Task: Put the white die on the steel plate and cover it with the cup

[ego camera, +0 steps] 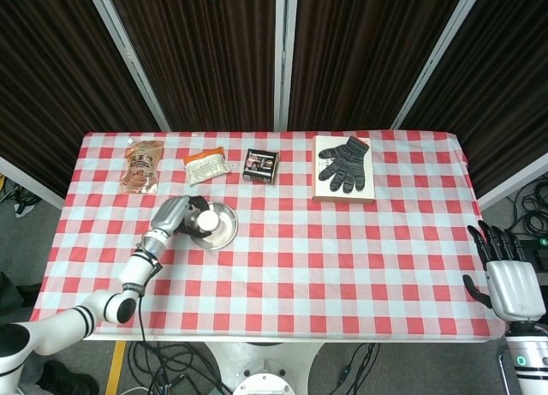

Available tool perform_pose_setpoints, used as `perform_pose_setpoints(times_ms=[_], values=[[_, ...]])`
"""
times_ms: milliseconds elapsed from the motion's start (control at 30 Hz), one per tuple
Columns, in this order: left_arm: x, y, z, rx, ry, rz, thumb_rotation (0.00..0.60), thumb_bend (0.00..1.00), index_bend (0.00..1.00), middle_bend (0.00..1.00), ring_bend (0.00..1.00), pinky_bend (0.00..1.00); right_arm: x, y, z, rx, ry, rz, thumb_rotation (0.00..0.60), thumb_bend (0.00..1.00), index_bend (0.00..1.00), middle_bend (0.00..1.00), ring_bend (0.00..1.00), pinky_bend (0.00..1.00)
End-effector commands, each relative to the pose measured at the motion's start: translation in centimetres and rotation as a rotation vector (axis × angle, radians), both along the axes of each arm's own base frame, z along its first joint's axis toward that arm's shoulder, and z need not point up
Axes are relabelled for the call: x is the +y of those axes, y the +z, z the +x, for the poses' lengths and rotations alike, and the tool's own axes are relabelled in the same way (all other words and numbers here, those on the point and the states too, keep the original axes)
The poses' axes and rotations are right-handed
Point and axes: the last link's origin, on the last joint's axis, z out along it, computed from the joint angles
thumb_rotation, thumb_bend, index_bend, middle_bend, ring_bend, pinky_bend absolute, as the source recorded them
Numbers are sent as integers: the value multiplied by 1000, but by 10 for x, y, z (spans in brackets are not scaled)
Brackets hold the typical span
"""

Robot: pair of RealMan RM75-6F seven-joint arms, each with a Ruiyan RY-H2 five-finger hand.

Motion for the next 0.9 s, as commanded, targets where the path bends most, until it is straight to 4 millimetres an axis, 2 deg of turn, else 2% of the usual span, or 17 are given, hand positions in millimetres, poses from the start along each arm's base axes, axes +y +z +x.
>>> perform_pose_setpoints(times_ms=[33,200,467,600,733,900], values=[[8,7,-7,-10,43,57,600,155,516,521,339,333,0,-1,0,0,1,5,600,233,0,0,0,24],[6,9,-8,-9,38,46,600,154,516,521,339,333,-1,-3,1,0,5,15,600,234,0,0,0,23],[-10,1,9,-18,-27,-64,600,155,516,518,338,333,0,-2,1,3,5,12,600,233,0,0,0,24],[0,5,5,15,-24,-18,600,155,516,518,338,331,0,-1,1,3,2,10,600,233,0,0,0,24],[15,11,-9,47,34,57,600,154,516,518,338,301,0,-1,0,2,-2,11,600,233,0,0,0,24],[16,14,-17,42,73,72,600,155,516,518,338,298,0,-4,1,2,1,22,600,233,0,0,0,23]])
